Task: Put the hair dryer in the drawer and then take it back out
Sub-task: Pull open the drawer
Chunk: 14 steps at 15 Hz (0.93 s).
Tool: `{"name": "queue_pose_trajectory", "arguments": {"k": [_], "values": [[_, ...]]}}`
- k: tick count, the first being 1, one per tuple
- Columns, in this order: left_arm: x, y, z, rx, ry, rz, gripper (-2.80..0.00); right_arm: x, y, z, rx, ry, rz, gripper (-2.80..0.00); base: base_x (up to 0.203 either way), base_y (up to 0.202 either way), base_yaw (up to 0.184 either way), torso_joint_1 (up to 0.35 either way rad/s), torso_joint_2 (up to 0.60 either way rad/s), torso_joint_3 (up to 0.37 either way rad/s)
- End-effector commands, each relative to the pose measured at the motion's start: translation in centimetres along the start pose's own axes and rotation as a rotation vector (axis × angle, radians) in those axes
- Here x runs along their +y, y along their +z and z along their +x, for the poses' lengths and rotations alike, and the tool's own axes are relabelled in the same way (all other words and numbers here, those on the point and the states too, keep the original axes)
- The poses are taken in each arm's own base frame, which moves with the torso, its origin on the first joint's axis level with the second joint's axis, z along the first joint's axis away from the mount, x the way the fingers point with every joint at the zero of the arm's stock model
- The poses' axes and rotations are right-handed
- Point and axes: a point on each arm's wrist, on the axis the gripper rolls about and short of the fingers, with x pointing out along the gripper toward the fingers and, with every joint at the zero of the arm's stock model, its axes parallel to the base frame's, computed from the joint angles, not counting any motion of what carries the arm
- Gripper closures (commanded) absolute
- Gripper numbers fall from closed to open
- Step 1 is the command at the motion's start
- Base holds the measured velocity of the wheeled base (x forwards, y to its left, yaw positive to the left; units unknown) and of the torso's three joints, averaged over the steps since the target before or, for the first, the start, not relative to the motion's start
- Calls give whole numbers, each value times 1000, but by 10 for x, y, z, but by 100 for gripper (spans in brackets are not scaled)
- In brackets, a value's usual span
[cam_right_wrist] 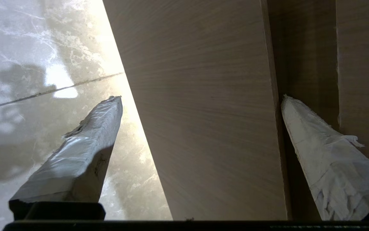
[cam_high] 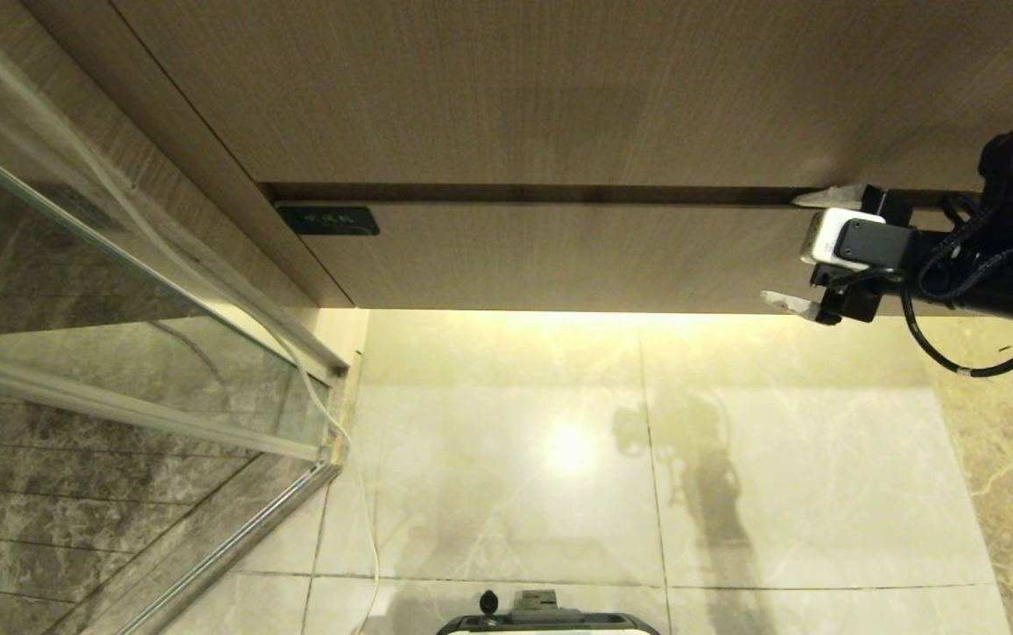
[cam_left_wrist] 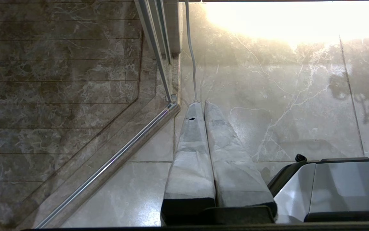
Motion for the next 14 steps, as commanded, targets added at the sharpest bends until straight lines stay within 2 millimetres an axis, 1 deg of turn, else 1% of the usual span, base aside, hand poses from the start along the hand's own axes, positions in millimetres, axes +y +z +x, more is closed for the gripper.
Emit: {"name": "queue_pose_trajectory", "arguments": {"k": [1,2,4,7,9,12,14], "values": [[0,0,0,0,1,0,0,-3,0,4,-15,-49,-23,-280,0,0,0,0,0,0],[0,0,0,0,1,0,0,-5,-1,8,-23,-81,-32,-280,0,0,0,0,0,0],[0,0,0,1,1,0,0,-2,-3,12,-23,-78,-37,-280,0,0,0,0,0,0],[0,0,0,1,1,0,0,7,-9,20,-9,-39,-24,-280,0,0,0,0,0,0],[0,0,0,0,1,0,0,13,-12,21,25,6,2,-280,0,0,0,0,0,0],[0,0,0,0,1,0,0,26,-14,13,123,153,61,-280,0,0,0,0,0,0],[0,0,0,0,1,0,0,27,-12,4,191,176,133,-280,0,0,0,0,0,0]]}}
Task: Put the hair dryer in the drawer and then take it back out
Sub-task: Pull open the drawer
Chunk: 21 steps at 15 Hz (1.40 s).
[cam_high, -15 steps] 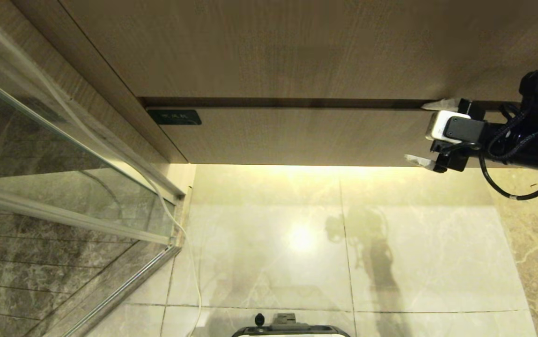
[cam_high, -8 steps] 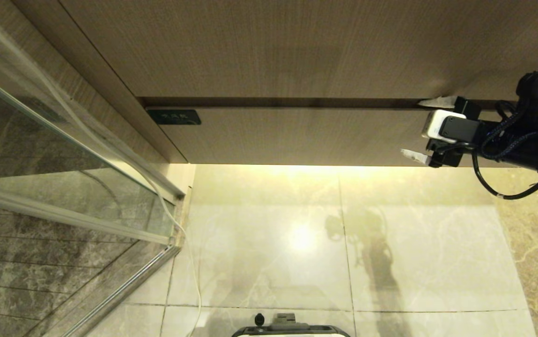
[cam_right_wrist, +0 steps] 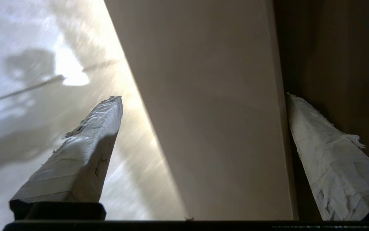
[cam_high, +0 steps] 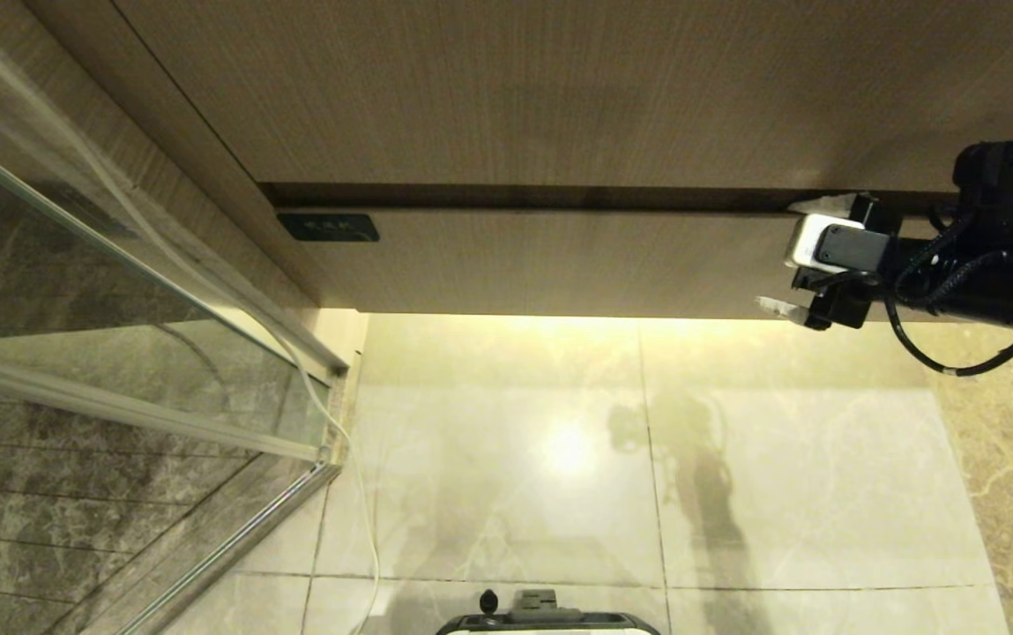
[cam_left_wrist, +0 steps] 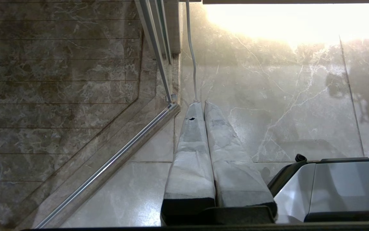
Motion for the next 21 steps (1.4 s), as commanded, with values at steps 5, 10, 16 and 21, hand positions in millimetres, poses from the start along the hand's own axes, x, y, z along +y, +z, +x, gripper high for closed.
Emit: {"name": "queue_pose_trajectory", "arguments": {"k": [5,10,16,21], "values": [[0,0,0,0,0,0,0,13,-2,-25,208,90,154,-280,0,0,0,0,0,0],[0,0,0,0,-1,0,0,34,-3,-60,336,143,187,-280,0,0,0,0,0,0],[0,0,0,0,-1,0,0,73,-1,-135,459,300,241,-280,0,0,0,0,0,0],[0,0,0,0,0,0,0,95,4,-185,484,272,326,-280,0,0,0,0,0,0]]}}
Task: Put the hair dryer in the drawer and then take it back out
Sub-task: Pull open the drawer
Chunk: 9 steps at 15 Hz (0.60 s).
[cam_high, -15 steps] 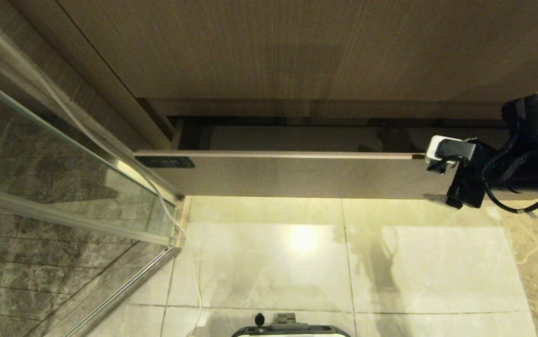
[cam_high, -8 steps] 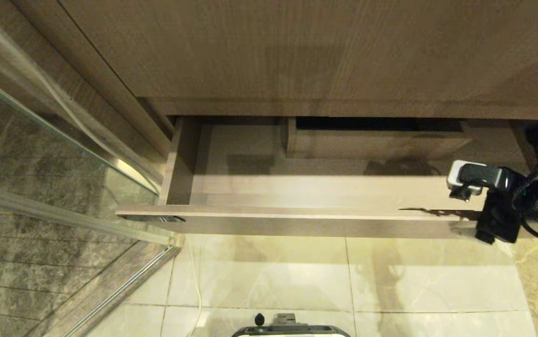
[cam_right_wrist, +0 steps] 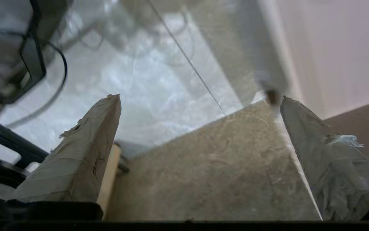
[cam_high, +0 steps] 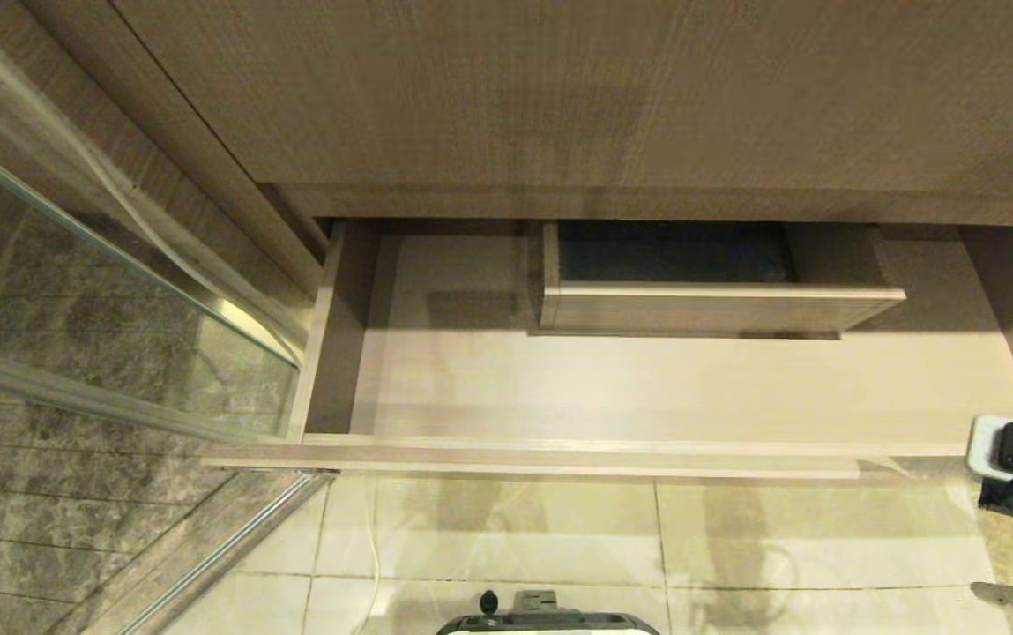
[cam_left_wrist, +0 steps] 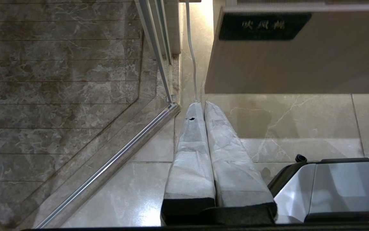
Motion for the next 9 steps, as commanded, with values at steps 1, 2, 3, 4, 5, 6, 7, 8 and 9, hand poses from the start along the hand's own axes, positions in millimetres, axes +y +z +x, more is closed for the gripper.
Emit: {"name": "queue_pose_trajectory", "arguments": {"k": [1,2,3,4,5,6,7,8,9], "values": [[0,0,0,0,0,0,0,9,-9,-30,-89,-101,87,-280,0,0,0,0,0,0],[0,0,0,0,0,0,0,13,-14,-44,-141,-143,168,-280,0,0,0,0,0,0],[0,0,0,0,0,0,0,19,-18,-56,-186,-180,233,-280,0,0,0,0,0,0],[0,0,0,0,0,0,0,27,-25,-68,-234,-217,298,-280,0,0,0,0,0,0],[0,0,0,1,0,0,0,36,-31,-80,-271,-246,355,-280,0,0,0,0,0,0],[0,0,0,0,0,0,0,46,-39,-89,-284,-262,405,0,0,0,0,0,0,0],[0,0,0,1,0,0,0,55,-46,-94,-274,-267,441,0,0,0,0,0,0,0],[0,0,0,1,0,0,0,62,-51,-99,-256,-284,477,0,0,0,0,0,0,0],[0,0,0,0,0,0,0,65,-53,-101,-238,-310,513,0,0,0,0,0,0,0]]}}
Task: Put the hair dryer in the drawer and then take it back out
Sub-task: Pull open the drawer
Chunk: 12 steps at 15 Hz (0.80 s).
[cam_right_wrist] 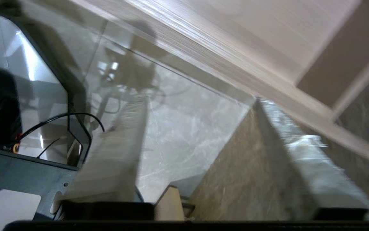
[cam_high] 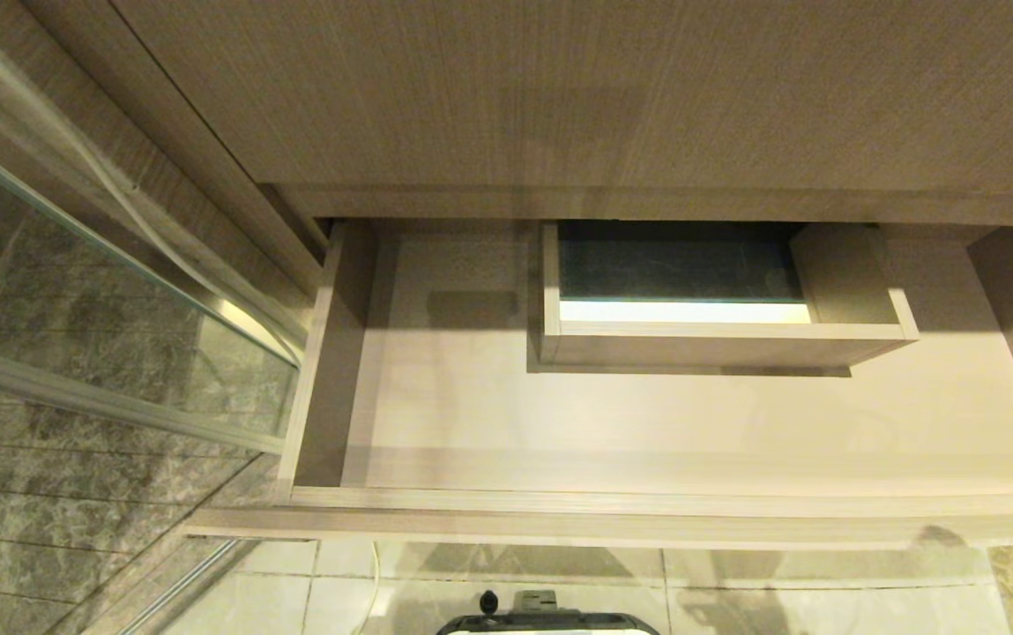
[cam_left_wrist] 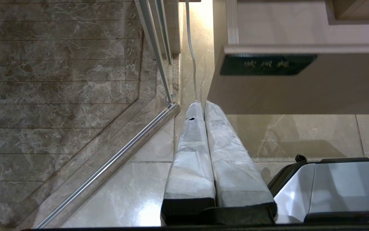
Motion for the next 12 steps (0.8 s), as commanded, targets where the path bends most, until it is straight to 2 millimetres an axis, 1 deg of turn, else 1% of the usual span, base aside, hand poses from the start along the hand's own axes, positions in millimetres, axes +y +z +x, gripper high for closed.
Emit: {"name": "queue_pose_trajectory", "arguments": {"k": [1,4,5,7,9,12], "values": [[0,0,0,0,0,0,0,2,-8,-24,-48,-108,52,0,0,0,0,0,0,0],[0,0,0,0,0,0,0,-2,-1,-33,-69,-212,169,0,0,0,0,0,0,0],[0,0,0,1,0,0,0,-4,1,-35,-82,-223,184,0,0,0,0,0,0,0],[0,0,0,0,0,0,0,-10,12,-44,-120,-267,232,0,0,0,0,0,0,0],[0,0,0,0,-1,0,0,-21,25,-46,-162,-304,275,0,0,0,0,0,0,0],[0,0,0,1,0,0,0,-30,38,-48,-193,-328,300,0,0,0,0,7,-9,-5]]}}
